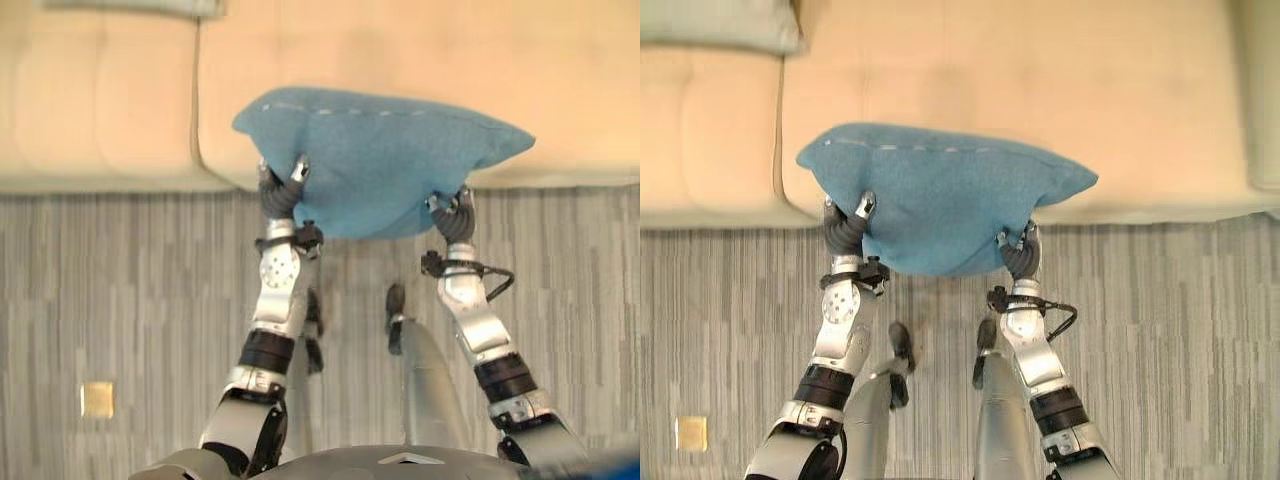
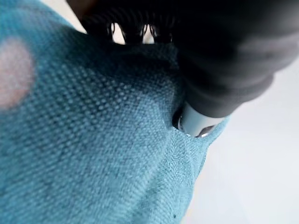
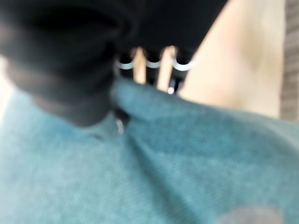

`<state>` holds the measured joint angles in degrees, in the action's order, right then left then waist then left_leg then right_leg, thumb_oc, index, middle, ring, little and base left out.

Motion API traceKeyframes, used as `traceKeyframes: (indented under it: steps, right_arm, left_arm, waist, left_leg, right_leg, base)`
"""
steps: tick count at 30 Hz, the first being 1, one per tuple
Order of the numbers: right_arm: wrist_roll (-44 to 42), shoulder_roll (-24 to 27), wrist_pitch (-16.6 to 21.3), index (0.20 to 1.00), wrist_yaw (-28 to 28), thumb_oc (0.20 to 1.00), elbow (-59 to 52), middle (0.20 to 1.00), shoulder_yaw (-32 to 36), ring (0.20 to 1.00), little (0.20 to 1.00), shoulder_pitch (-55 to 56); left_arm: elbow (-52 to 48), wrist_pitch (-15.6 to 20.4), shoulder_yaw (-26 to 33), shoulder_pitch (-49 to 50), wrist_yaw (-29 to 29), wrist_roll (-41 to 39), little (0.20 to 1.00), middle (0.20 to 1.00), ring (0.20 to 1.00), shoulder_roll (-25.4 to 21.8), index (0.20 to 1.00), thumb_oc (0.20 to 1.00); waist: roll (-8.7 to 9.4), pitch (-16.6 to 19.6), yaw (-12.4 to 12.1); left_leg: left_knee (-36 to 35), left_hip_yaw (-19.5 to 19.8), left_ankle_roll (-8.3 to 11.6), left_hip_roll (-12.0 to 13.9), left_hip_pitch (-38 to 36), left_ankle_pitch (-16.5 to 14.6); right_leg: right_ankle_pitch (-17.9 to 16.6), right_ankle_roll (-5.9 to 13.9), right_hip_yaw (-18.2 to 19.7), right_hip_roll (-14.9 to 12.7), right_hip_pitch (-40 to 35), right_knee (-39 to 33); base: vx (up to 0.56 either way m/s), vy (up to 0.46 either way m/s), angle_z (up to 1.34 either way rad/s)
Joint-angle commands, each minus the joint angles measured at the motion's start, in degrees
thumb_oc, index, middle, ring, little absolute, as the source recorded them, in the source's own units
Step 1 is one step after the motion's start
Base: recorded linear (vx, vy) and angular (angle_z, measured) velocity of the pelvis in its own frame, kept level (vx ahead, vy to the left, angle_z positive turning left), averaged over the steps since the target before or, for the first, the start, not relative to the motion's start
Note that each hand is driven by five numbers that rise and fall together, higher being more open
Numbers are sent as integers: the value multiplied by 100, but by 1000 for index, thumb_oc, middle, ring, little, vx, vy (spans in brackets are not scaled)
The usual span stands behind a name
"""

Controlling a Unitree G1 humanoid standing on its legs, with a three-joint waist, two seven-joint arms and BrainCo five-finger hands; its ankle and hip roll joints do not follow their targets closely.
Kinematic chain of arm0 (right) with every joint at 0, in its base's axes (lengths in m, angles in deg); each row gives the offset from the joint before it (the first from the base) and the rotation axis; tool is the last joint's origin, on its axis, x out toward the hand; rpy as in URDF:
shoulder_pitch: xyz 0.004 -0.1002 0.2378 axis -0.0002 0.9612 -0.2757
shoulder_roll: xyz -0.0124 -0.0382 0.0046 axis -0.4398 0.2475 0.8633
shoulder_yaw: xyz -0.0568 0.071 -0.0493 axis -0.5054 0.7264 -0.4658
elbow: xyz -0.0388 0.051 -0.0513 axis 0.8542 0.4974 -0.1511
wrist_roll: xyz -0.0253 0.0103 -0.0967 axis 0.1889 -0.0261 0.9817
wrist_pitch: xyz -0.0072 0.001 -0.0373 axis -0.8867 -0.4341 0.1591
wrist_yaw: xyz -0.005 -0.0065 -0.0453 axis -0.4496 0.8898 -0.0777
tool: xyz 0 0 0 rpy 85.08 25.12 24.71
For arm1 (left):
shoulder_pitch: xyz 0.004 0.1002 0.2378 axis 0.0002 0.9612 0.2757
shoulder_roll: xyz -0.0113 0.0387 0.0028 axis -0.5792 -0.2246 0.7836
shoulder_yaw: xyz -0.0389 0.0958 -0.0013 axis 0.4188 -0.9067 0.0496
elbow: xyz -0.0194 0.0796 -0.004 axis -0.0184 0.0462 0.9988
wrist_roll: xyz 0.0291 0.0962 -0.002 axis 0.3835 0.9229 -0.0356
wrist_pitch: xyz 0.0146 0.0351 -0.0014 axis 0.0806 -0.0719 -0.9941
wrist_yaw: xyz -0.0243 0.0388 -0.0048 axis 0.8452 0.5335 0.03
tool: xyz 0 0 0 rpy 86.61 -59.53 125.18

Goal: Pick up all the scattered cushions and arrange them neatly on the sofa.

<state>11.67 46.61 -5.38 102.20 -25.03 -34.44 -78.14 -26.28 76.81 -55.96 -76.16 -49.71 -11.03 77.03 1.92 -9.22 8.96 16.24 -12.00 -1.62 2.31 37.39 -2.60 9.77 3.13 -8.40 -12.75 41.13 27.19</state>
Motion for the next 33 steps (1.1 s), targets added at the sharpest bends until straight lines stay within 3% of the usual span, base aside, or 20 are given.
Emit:
traceKeyframes:
  steps: [1,4,8,10,12,14,15,16,17,18,20,21,22,23,25,26,28,30,31,33]
  right_arm:
    - [247,-140,1006,200,-26,200,-689,200,-455,200,200,-442]
    - [275,6,1089,200,-99,200,-836,200,-472,200,200,-169]
    - [331,246,1186,200,-208,200,-1051,200,-433,200,200,374]
    - [349,289,1249,200,-211,200,-1064,200,-425,200,200,648]
    - [426,349,1287,200,-145,200,-1173,200,-425,200,200,777]
    - [500,401,1351,200,-135,200,-1268,200,-424,200,200,841]
    - [511,390,1351,200,-122,200,-1298,200,-433,200,200,928]
    - [541,372,1334,200,-130,200,-1258,200,-547,200,200,1001]
    - [508,359,1337,200,-105,200,-1225,200,-548,200,200,981]
    - [487,306,1334,200,-108,200,-1195,200,-507,200,200,890]
    - [472,243,1326,200,-133,200,-1217,200,-485,200,200,902]
    - [533,258,1380,200,-180,200,-1222,200,-522,200,200,908]
    - [509,250,1439,200,-256,200,-1209,200,-600,200,200,928]
    - [508,251,1439,200,-257,200,-1211,200,-601,200,200,933]
    - [373,119,1388,200,-439,200,-1232,200,-644,200,200,953]
    - [301,63,1412,200,-547,200,-1192,200,-668,200,200,936]
    - [238,-21,1429,200,-675,200,-1060,200,-705,200,200,918]
    - [212,-71,1372,200,-851,200,-993,200,-780,200,200,910]
    - [56,-167,1193,200,-1058,200,-946,200,-727,200,200,884]
    - [45,-185,1166,200,-1046,200,-948,200,-677,200,200,870]
  left_arm:
    - [21,345,-970,-430,-565,570,200,200,200,596,200,200]
    - [46,350,-1082,-180,-623,573,200,200,200,614,200,200]
    - [28,210,-1278,326,-859,589,200,200,200,618,200,200]
    - [65,132,-1321,550,-1033,571,200,200,200,662,200,200]
    - [117,106,-1359,676,-1146,512,200,200,200,757,200,200]
    - [195,65,-1381,797,-1135,543,200,200,200,873,200,200]
    - [227,27,-1390,893,-1170,476,200,200,200,952,200,200]
    - [267,32,-1455,1002,-1231,362,200,200,200,982,200,200]
    - [293,14,-1467,995,-1268,343,200,200,200,965,200,200]
    - [308,-20,-1455,946,-1313,331,200,200,200,939,200,200]
    - [318,-76,-1448,940,-1286,332,200,200,200,955,200,200]
    - [342,-54,-1432,975,-1271,300,200,200,200,968,200,200]
    - [345,-85,-1461,999,-1183,293,200,200,200,978,200,200]
    - [340,-87,-1464,1007,-1181,294,200,200,200,977,200,200]
    - [249,-103,-1462,1137,-1162,288,200,200,200,928,200,200]
    - [222,-119,-1454,1174,-1160,292,200,200,200,916,200,200]
    - [157,-149,-1392,1258,-1135,347,200,200,200,874,200,200]
    - [93,-170,-1336,1363,-1108,352,200,200,200,831,200,200]
    - [42,-249,-1285,1417,-1099,351,200,200,200,750,200,200]
    - [42,-273,-1273,1402,-1086,363,200,200,200,732,200,200]
  waist:
    - [-138,522,-32]
    - [-189,706,-3]
    - [-316,1021,64]
    - [-247,1208,82]
    - [-178,1258,111]
    - [-104,1340,-17]
    - [-111,1381,-80]
    - [-274,1416,-45]
    - [-296,1431,-97]
    - [-256,1432,-213]
    - [-277,1429,-264]
    - [-307,1445,-269]
    - [-336,1525,-223]
    - [-333,1515,-230]
    - [-334,1546,-223]
    - [-306,1501,-274]
    - [-314,1530,-362]
    - [-311,1570,-428]
    - [-357,1586,-440]
    - [-372,1560,-432]
  left_leg:
    - [317,327,424,182,-635,-647]
    - [-67,258,502,277,-1337,-560]
    - [-797,217,758,466,-2486,-336]
    - [-506,214,1088,723,-2689,-141]
    - [62,151,1102,847,-2697,-107]
    - [233,880,812,-39,-2644,-578]
    - [56,1212,653,-557,-2498,-633]
    - [-772,1076,411,-736,-2492,-195]
    - [-1046,1038,344,-858,-2409,100]
    - [-1209,1202,340,-1006,-2302,243]
    - [-1367,1430,307,-1022,-2432,308]
    - [-1641,1508,144,-993,-2712,374]
    - [-1789,1586,-57,-1012,-3033,507]
    - [-1819,1580,-61,-1013,-3065,518]
    - [-1955,1267,-214,-922,-3413,480]
    - [-1922,1202,-226,-897,-3490,429]
    - [-1847,1043,-204,-781,-3536,313]
    - [-1807,947,-202,-671,-3617,173]
    - [-1857,950,-179,-554,-3767,12]
    - [-1839,984,-155,-530,-3795,-35]
  right_leg:
    - [-508,191,-79,169,-968,-851]
    - [-416,122,4,330,-1418,-914]
    - [-158,-103,98,660,-2268,-1082]
    - [-188,-275,142,811,-2904,-1538]
    - [-288,-327,129,828,-3302,-1852]
    - [-397,-383,358,908,-3569,-2057]
    - [-443,-426,422,1025,-3724,-2190]
    - [-439,-494,462,1269,-4011,-2418]
    - [-421,-548,555,1369,-4258,-2542]
    - [-398,-605,744,1449,-4457,-2651]
    - [-383,-627,899,1515,-4504,-2628]
    - [-333,-644,988,1577,-4560,-2598]
    - [-250,-543,1074,1586,-4589,-2458]
    - [-238,-540,1082,1583,-4597,-2442]
    - [3,-336,1024,1577,-4536,-1840]
    - [65,-179,746,1485,-4409,-1372]
    - [101,89,18,1101,-4197,-1183]
    - [-17,184,-246,807,-4241,-1434]
    - [-418,298,-13,544,-4072,-1904]
    - [-560,332,100,449,-3974,-2047]
  base:
    - [127,-103,-12]
    - [229,-207,-20]
    - [269,-365,-21]
    - [240,-475,-11]
    - [185,-341,-10]
    - [249,-240,-4]
    - [341,-162,-25]
    - [368,-131,-36]
    - [377,-109,-55]
    - [252,-73,-39]
    - [151,-30,-59]
    - [226,69,-106]
    - [227,70,-113]
    - [230,87,-109]
    - [163,25,-76]
    - [99,-31,-72]
    - [67,-92,-103]
    - [129,-159,-85]
    - [160,-195,-57]
    - [154,-143,-24]
